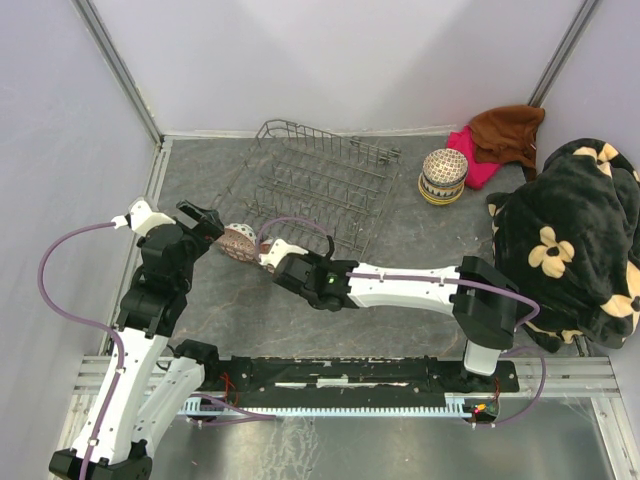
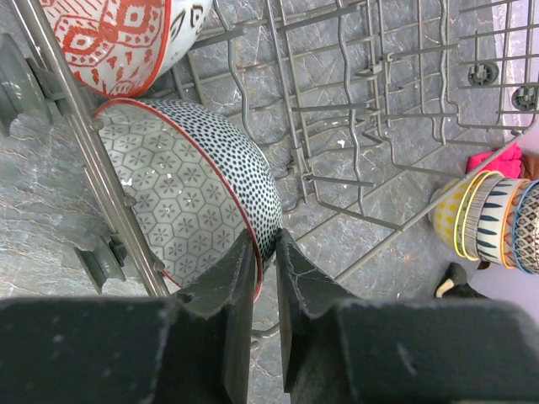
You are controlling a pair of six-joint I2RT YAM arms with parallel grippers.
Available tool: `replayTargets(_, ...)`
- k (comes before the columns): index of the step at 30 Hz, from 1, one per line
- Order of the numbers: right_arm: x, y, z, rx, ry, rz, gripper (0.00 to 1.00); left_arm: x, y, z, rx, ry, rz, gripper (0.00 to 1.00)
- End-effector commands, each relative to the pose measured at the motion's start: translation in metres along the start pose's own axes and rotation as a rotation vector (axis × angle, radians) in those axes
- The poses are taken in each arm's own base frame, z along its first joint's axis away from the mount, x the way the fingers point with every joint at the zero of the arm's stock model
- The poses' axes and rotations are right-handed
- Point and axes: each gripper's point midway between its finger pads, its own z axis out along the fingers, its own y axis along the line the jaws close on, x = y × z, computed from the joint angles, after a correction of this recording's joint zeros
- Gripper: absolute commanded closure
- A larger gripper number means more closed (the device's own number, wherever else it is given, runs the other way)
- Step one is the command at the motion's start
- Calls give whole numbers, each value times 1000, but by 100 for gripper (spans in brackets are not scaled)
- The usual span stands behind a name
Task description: Unload the bowls from the dish rack
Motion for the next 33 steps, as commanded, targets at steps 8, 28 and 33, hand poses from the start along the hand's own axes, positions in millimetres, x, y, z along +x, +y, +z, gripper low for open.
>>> replayTargets(8,-8,-5,-5,105,-36,-22,97,-19,-6,-4,17,-65,-2,1)
replayTargets(28,-32,-41,-44,323,-154,18,99,-23,-5,-9,17,-83,-8,1)
replayTargets(33,-38,-49,-50,339,-172,31,99,-25,-4,-9,16,-87,-10,1)
